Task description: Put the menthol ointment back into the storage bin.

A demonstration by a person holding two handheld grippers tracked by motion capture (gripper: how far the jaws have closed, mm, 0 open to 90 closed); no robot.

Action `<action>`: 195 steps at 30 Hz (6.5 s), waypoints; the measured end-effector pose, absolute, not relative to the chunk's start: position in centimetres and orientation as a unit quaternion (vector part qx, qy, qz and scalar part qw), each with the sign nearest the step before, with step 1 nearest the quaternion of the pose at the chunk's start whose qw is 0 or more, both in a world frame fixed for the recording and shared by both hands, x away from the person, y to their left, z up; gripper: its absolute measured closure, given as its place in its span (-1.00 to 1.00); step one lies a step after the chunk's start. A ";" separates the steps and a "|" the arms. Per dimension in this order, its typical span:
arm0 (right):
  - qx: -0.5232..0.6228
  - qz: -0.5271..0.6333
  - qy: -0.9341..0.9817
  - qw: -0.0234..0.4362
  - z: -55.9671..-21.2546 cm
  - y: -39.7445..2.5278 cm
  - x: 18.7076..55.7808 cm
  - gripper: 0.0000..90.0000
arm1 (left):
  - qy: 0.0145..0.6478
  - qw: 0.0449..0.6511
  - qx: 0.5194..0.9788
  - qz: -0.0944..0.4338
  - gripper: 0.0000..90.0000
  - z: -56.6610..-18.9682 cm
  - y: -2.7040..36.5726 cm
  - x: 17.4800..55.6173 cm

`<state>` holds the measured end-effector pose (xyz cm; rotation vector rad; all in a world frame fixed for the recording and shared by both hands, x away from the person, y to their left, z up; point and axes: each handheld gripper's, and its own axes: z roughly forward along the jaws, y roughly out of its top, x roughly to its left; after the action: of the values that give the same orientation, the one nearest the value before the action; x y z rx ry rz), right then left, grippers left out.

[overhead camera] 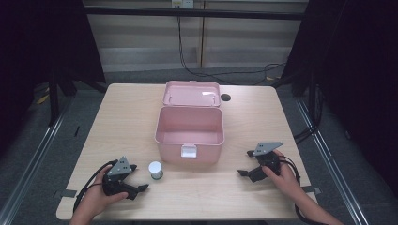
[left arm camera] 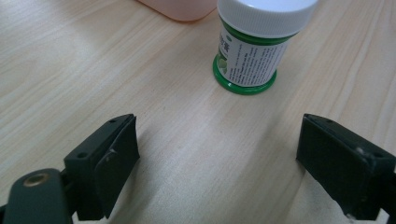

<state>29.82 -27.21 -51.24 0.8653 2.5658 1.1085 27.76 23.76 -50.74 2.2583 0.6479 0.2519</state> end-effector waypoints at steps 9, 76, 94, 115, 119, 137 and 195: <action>0.294 0.377 0.872 0.108 -51.2 -27.2 29.8 -0.78 | 0.269 0.364 0.887 0.093 -0.65 -50.3 23.5 28.0; 0.299 0.375 0.870 0.111 -51.2 -27.2 29.7 -0.78 | 0.261 0.079 0.962 -0.017 0.12 -41.3 12.7 32.7; 0.299 0.376 0.870 0.111 -51.2 -27.2 29.7 -0.78 | 0.292 0.073 0.953 -0.043 0.12 -36.4 12.8 33.0; 0.299 0.375 0.870 0.111 -51.2 -27.2 29.7 -0.78 | 0.324 0.072 0.942 -0.046 0.12 -30.8 11.0 34.6; 0.299 0.375 0.870 0.111 -51.2 -27.2 29.7 -0.78 | 0.334 0.069 0.939 -0.047 0.12 -30.2 10.5 35.2; 0.299 0.375 0.871 0.111 -51.2 -27.2 29.7 -0.78 | 0.370 0.077 0.925 -0.042 0.12 -28.0 7.2 38.5; 0.297 0.375 0.871 0.111 -51.2 -27.1 29.8 -0.79 | 0.515 0.060 0.855 -0.031 0.12 -40.5 2.7 46.6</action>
<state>29.82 -27.14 -51.23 0.8737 2.5582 1.1017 46.60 2.69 -40.52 2.5879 1.5588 -0.0934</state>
